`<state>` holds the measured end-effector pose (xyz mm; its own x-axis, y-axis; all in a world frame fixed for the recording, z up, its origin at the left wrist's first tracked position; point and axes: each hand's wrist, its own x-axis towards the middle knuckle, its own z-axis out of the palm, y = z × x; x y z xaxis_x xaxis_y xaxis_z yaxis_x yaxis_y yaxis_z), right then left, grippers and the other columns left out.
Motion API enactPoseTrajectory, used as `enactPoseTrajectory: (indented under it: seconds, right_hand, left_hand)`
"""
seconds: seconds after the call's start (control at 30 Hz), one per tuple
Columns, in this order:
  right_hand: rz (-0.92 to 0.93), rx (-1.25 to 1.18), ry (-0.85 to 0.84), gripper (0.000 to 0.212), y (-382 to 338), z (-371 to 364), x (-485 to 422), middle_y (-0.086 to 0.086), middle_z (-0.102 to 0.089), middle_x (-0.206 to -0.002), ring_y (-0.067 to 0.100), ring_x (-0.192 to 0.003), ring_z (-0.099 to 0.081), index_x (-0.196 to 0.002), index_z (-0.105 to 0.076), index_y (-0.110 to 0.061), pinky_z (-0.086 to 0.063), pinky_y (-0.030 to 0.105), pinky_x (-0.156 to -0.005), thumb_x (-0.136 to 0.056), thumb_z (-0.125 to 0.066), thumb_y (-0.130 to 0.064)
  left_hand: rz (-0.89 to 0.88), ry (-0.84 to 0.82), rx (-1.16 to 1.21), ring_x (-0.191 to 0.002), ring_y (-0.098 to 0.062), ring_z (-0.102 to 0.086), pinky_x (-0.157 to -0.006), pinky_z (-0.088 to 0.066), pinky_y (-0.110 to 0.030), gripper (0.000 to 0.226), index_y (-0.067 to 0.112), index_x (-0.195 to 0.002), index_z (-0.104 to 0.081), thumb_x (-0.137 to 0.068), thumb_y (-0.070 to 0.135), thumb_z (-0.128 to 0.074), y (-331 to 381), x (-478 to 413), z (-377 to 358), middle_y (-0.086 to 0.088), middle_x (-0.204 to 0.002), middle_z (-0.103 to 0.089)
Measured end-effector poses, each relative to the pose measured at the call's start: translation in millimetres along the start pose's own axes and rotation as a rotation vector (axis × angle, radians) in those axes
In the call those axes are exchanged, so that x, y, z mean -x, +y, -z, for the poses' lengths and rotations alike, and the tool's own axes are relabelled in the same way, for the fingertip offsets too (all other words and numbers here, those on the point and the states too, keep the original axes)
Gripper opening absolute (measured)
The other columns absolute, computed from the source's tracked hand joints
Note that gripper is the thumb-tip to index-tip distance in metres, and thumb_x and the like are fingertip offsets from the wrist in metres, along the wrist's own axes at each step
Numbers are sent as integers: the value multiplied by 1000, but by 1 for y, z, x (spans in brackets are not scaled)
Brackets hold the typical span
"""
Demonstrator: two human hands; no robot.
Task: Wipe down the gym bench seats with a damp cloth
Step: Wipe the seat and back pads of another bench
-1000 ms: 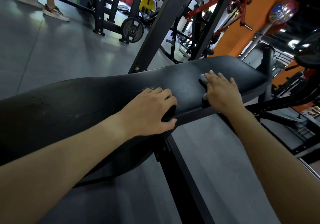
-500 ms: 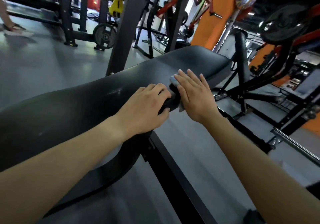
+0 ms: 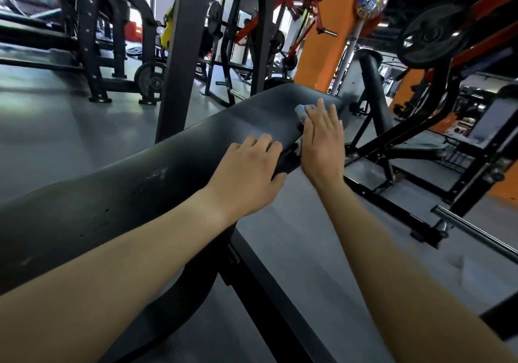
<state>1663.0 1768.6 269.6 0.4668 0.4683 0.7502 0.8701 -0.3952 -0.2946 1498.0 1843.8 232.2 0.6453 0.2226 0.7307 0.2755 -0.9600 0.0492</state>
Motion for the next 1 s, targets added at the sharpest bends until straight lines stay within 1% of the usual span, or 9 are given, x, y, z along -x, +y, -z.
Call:
enactPoseTrajectory:
  seconds: [0.1,0.3,0.37,0.47,0.57,0.67,0.77,0.87,1.0]
  right_hand:
    - [-2,-118,65,42,-8,-11,30,1,-25,-168,22,-157,-10,-147,-48,-19,-14,45,-127,-112,-27,-26]
    - [190,-131,75,55,18,-10,67,3,-23,-168,18,-157,-11,-158,-32,-12,-18,47,-126,-104,-40,-5]
    - [141,-113,97,59,22,-8,54,-1,-27,-167,17,-157,-14,-158,-33,-18,-21,44,-126,-102,-44,-2]
    - [-51,-131,213,44,31,-5,19,-5,-39,-161,19,-152,-28,-153,-42,-24,-29,43,-122,-110,-37,-17]
    - [-157,-60,316,40,43,-1,-9,1,-54,-148,30,-130,-48,-143,-56,-27,-41,43,-107,-107,-40,-19]
    - [-210,-179,328,37,39,-3,-14,7,-50,-129,24,-112,-51,-139,-60,-28,-45,32,-93,-107,-43,-18]
    - [-299,-287,361,31,21,-9,4,1,-45,-118,14,-101,-52,-132,-60,-26,-44,20,-80,-106,-45,-18]
    - [-298,-337,385,28,0,-26,47,-5,-44,-114,7,-92,-52,-127,-59,-22,-46,21,-76,-104,-47,-12]
    - [-278,-400,294,31,-11,-42,81,-3,-46,-117,-1,-89,-53,-131,-57,-18,-46,19,-75,-103,-48,-8]
  left_hand:
    - [3,45,-23,-93,-21,-53,-79,-49,-37,36,17,-110,-52,-97,51,-55,3,-6,-3,-1,-105,-54]
    - [67,82,-52,-82,-18,-56,-68,-45,-31,31,17,-100,-54,-97,47,-58,8,-18,-5,-1,-94,-56]
    - [81,92,-61,-77,-17,-56,-63,-46,-30,30,17,-98,-55,-96,47,-59,7,-20,-6,1,-89,-56]
    - [90,98,-58,-74,-17,-56,-60,-50,-32,31,16,-97,-58,-96,47,-59,6,-21,-8,2,-86,-56]
    - [93,105,-55,-73,-16,-56,-60,-52,-33,32,15,-97,-59,-95,47,-59,7,-21,-8,2,-85,-57]
    - [91,123,-47,-71,-17,-56,-59,-49,-31,31,14,-96,-60,-94,45,-62,8,-21,-9,1,-84,-57]
    - [93,130,-58,-72,-18,-56,-59,-46,-30,32,13,-97,-60,-94,45,-62,8,-21,-11,0,-84,-57]
    - [94,135,-81,-73,-19,-57,-59,-38,-28,32,12,-98,-61,-93,44,-64,10,-19,-12,-2,-85,-58]
    - [109,134,-78,-76,-22,-59,-59,-37,-29,30,12,-98,-61,-93,41,-65,11,-18,-12,-4,-87,-59]
